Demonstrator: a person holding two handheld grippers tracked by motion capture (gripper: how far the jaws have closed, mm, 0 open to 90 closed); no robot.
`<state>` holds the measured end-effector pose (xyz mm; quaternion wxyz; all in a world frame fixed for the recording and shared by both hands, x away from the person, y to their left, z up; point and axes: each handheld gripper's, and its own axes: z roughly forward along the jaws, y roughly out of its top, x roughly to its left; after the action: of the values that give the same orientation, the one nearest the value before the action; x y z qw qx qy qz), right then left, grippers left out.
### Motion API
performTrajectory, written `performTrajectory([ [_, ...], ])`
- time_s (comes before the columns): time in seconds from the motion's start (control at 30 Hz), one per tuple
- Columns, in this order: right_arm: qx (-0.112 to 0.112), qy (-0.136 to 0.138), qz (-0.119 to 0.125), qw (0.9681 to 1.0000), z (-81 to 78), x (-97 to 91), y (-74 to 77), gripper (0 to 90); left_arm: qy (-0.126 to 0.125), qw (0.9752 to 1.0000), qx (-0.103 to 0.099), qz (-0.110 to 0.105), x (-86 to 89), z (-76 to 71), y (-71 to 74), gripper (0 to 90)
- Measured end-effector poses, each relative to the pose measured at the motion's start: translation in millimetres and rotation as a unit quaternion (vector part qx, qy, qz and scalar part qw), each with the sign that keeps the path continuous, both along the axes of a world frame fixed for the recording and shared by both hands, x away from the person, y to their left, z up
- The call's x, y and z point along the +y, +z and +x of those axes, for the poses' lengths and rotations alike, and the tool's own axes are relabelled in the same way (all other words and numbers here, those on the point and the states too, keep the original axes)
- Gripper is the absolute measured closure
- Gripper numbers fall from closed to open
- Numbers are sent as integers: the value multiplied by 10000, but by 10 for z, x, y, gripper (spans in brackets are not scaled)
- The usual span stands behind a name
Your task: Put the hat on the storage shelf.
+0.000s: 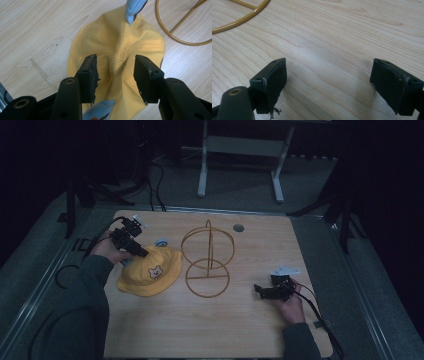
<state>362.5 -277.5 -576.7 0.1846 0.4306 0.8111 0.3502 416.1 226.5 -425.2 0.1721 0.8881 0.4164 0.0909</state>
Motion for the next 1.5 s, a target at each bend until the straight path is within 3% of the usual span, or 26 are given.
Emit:
performTrajectory([
  [0.43, -1, 0, 0, 10000, 0, 0, 0, 138, 5, 9994, 281, 207, -89, 80, -142, 555],
  [0.53, 0, -1, 1, 10000, 0, 0, 0, 138, -21, 9992, 304, 242, -110, 84, -157, 606],
  [0.63, -1, 0, 1, 10000, 0, 0, 0, 138, -74, 9991, 269, 310, -123, 74, -154, 729],
  [0.77, 1, 0, 0, 10000, 0, 0, 0, 138, -66, 9991, 242, 329, -101, 63, -138, 823],
  [0.97, 0, 0, 1, 10000, 0, 0, 0, 138, -45, 9997, 170, 193, -55, 32, -65, 836],
  [1.37, 3, -3, 2, 10000, 0, 0, 0, 138, 3, 9998, 90, 169, 38, -20, 41, 837],
  [1.5, 0, 0, 1, 10000, 0, 0, 0, 138, 47, 9998, 26, 188, 93, -29, 146, 836],
])
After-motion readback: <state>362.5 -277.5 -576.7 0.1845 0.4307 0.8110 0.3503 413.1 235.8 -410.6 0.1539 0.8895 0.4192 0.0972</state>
